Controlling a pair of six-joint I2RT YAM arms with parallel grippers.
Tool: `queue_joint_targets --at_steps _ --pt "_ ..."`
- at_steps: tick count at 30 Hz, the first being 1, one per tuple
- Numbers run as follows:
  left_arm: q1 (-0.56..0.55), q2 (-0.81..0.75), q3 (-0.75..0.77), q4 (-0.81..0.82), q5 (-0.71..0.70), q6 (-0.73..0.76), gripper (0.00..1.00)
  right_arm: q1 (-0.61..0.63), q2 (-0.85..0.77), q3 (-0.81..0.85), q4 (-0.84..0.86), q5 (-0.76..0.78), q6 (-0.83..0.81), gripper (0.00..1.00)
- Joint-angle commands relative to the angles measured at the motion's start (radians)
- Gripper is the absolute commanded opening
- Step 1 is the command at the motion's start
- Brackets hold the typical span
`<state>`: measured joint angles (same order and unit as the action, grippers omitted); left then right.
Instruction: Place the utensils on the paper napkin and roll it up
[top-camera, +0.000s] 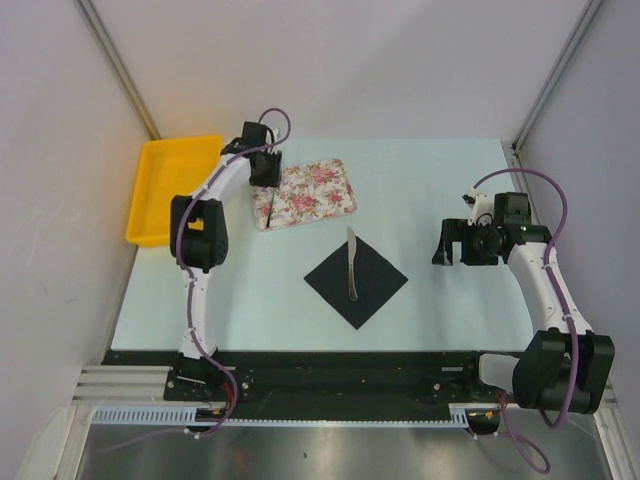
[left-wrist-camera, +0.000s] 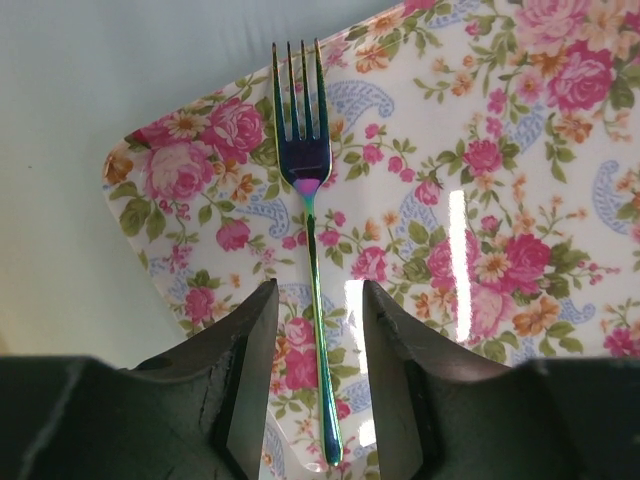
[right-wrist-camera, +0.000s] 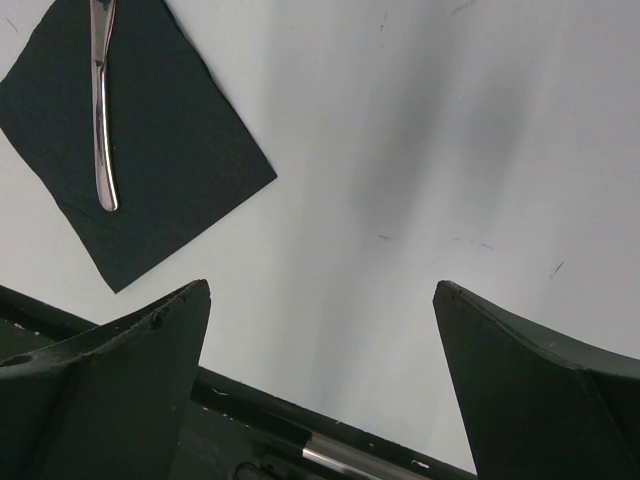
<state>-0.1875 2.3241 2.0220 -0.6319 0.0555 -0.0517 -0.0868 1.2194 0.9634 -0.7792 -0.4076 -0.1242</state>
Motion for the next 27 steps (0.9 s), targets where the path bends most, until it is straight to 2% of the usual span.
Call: queue_joint_targets --at_steps 1,7,14,19,24,27 --pt "-0.001 0.061 0.069 -0.02 -0.025 0.015 0.44 0.004 -0.006 0.021 0.023 0.004 0.001 1.0" --pt "-0.001 0.098 0.081 -0.026 -0.029 0.015 0.42 0.004 -0.004 0.011 0.026 0.007 0.001 1.0" --pt "-0.001 0.104 0.078 -0.051 -0.043 0.018 0.28 0.004 0.003 0.017 0.034 0.006 0.003 1.0" --pt "-0.001 0.11 0.078 -0.063 -0.043 0.016 0.25 0.004 0.005 0.02 0.031 0.0 0.005 1.0" --pt "-0.001 0.119 0.078 -0.089 -0.043 0.015 0.17 0.004 0.003 0.021 0.026 0.001 0.001 1.0" --pt "-0.001 0.136 0.093 -0.121 -0.043 0.007 0.07 0.004 0.005 0.023 0.028 0.001 0.003 1.0"
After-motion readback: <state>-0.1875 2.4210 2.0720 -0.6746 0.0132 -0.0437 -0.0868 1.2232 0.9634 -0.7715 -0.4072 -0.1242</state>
